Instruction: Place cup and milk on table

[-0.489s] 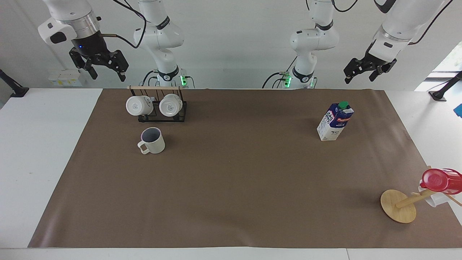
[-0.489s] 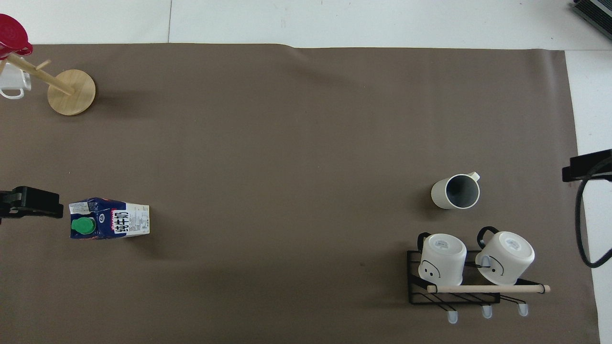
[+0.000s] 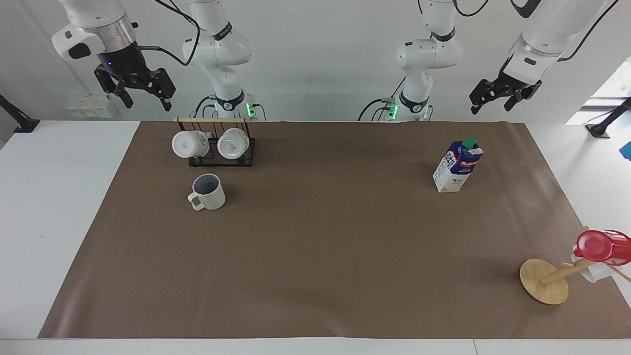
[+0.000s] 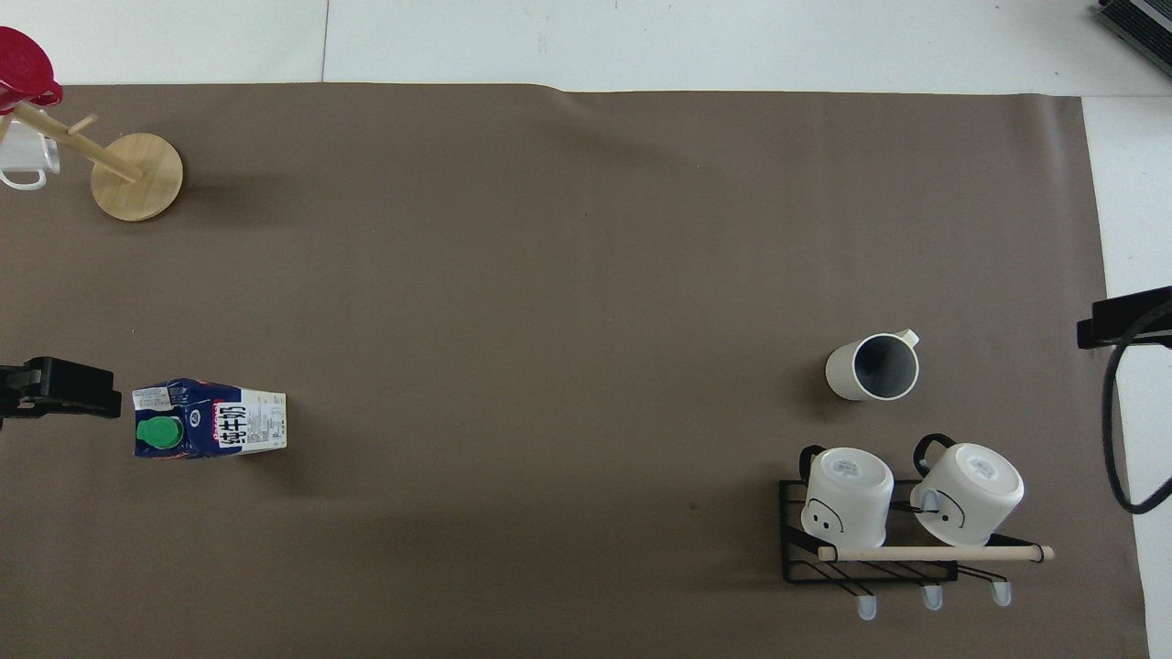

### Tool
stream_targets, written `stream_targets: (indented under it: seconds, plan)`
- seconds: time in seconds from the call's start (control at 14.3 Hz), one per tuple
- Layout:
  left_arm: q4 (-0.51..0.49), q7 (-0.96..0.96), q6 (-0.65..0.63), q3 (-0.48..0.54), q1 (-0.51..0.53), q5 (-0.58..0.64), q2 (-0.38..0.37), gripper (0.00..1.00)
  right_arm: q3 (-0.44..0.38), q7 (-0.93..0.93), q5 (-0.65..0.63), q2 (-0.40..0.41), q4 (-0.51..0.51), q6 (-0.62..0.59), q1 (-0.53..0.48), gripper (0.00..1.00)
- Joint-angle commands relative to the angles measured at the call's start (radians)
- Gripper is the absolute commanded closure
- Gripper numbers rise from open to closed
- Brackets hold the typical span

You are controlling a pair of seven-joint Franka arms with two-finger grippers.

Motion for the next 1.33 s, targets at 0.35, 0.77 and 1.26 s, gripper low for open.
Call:
stream_targets:
  seconds: [0.35, 0.77, 1.26]
  plan:
    - [0.021, -0.007, -0.017, -0.009, 0.013, 0.016, 0.006, 0.00, 0.005, -0.014, -0.001, -0.022, -0.028, 0.030, -0.009, 0.00]
    - [0.021, -0.007, -0.017, -0.009, 0.013, 0.016, 0.006, 0.00, -0.003, -0.017, 0.005, -0.022, -0.025, 0.018, -0.016, 0.00]
    - [0.021, -0.007, -0.017, -0.009, 0.013, 0.016, 0.006, 0.00, -0.006, -0.025, 0.007, -0.026, -0.029, 0.021, -0.016, 0.00]
